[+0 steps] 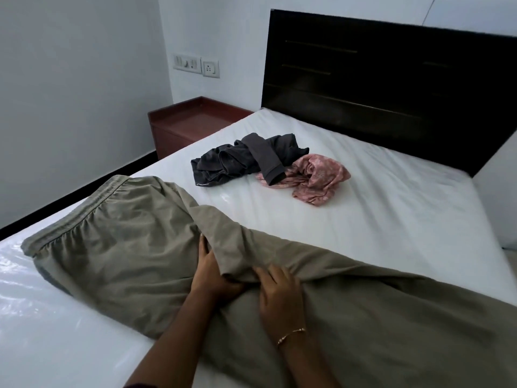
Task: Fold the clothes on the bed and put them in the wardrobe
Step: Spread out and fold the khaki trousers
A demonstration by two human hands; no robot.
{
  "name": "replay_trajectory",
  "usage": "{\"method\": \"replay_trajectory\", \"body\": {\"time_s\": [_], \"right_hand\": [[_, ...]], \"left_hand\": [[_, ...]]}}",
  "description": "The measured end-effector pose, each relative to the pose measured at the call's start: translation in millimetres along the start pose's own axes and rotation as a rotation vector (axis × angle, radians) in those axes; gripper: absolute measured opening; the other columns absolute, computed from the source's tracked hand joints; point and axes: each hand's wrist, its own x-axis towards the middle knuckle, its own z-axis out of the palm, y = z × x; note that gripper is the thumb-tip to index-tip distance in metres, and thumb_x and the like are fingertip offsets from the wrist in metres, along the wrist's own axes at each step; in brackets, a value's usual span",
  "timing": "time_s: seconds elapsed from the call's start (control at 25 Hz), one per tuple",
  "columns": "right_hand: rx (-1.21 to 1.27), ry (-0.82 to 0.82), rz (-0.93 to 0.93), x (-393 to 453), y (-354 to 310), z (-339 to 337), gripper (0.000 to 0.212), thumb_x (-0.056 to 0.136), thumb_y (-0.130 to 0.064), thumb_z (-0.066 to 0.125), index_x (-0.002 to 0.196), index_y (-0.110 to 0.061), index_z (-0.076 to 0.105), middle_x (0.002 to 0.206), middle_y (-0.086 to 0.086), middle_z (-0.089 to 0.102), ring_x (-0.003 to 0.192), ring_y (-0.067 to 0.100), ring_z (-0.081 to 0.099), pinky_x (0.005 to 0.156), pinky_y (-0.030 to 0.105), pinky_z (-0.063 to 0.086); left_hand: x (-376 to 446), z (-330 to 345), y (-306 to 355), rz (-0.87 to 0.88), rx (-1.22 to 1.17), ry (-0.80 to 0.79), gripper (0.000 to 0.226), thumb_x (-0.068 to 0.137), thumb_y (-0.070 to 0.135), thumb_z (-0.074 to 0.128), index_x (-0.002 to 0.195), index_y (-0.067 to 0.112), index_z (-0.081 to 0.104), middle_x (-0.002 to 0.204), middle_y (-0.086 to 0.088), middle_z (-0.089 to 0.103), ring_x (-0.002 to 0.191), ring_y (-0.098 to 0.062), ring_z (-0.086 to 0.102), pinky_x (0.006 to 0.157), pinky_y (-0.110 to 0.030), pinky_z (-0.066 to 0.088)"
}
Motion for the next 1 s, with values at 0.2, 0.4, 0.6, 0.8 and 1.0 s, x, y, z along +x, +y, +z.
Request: {"method": "replay_trajectory", "body": {"time_s": [0.2,0.4,0.6,0.8,1.0], "right_hand": [[-0.147,0.148,-0.028,-0.3,-9.5,-2.1,0.042,0.104,-0.026,0.064,0.133,-0.031,0.095,0.111,0.005,0.076,0.098,0.033,0.065,0.082,0.043,0.069],[-0.156,0.232,-0.07,-1.0,-7.7,-6.0,0.04,0.105,-0.02,0.067,0.127,-0.033,0.097,0.104,0.006,0.075,0.098,0.033,0.068,0.09,0.047,0.04],[0.039,0.268,-0.064,3.7,11.0,13.1,0.032,0.111,-0.022,0.07,0.126,-0.027,0.098,0.157,0.015,0.085,0.159,0.037,0.071,0.119,0.055,0.045],[0.127,0.306,-0.102,0.4,11.2,24.1,0.042,0.106,-0.024,0.066,0.132,-0.028,0.099,0.166,0.008,0.085,0.165,0.029,0.068,0.128,0.057,0.044],[0.062,0.315,-0.188,-6.1,2.7,37.6,0.037,0.111,-0.02,0.065,0.129,-0.023,0.098,0.167,0.005,0.085,0.163,0.025,0.069,0.13,0.056,0.044]], "left_hand": [[7.0,11.8,-18.5,-0.067,-0.213,0.082,0.059,0.092,0.044,0.051,0.138,0.009,0.061,0.138,-0.013,0.064,0.135,-0.035,0.054,0.123,-0.043,0.028],[20.0,-22.2,1.9,-0.701,-1.011,0.428,0.051,0.103,0.051,0.051,0.091,0.006,0.072,0.091,-0.008,0.074,0.088,-0.021,0.069,0.082,-0.039,0.054],[72.5,-59.6,3.5,-0.94,-1.047,0.393,0.051,0.086,0.035,0.085,0.124,0.009,0.063,0.115,-0.007,0.069,0.099,-0.02,0.067,0.088,-0.037,0.058],[121.2,-64.8,-30.5,-1.037,-0.493,0.438,0.061,0.086,0.043,0.082,0.121,-0.005,0.069,0.116,-0.016,0.07,0.108,-0.033,0.068,0.094,-0.041,0.057],[151.5,-73.3,-127.5,-1.134,-0.919,0.38,0.045,0.073,0.039,0.075,0.107,0.01,0.07,0.091,-0.008,0.06,0.129,-0.03,0.061,0.087,-0.037,0.052]]}}
